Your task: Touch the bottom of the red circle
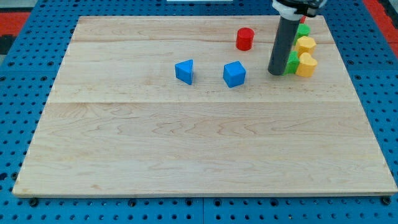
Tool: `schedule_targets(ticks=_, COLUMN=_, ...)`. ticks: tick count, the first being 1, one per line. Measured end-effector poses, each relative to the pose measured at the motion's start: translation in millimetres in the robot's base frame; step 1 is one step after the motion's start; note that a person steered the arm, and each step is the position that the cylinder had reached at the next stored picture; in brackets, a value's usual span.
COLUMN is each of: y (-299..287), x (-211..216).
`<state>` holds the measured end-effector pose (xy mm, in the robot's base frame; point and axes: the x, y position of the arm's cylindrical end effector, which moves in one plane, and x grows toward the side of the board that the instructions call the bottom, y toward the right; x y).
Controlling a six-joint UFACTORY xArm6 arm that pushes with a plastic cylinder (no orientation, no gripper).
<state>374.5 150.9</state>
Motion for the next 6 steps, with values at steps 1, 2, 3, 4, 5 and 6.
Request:
schedule_targets(ticks=1, y=-27, x=-12)
schedule_targets(ticks=2, y=-46, x=-45)
schedule_targets(ticks=3, y=-39, x=-81)
schedule_targets(ticks=4, y=-6, x=-93)
schedule_targets(ticks=5, y=19, x=-88)
schedule_targets(ticks=6, y=33, x=-81)
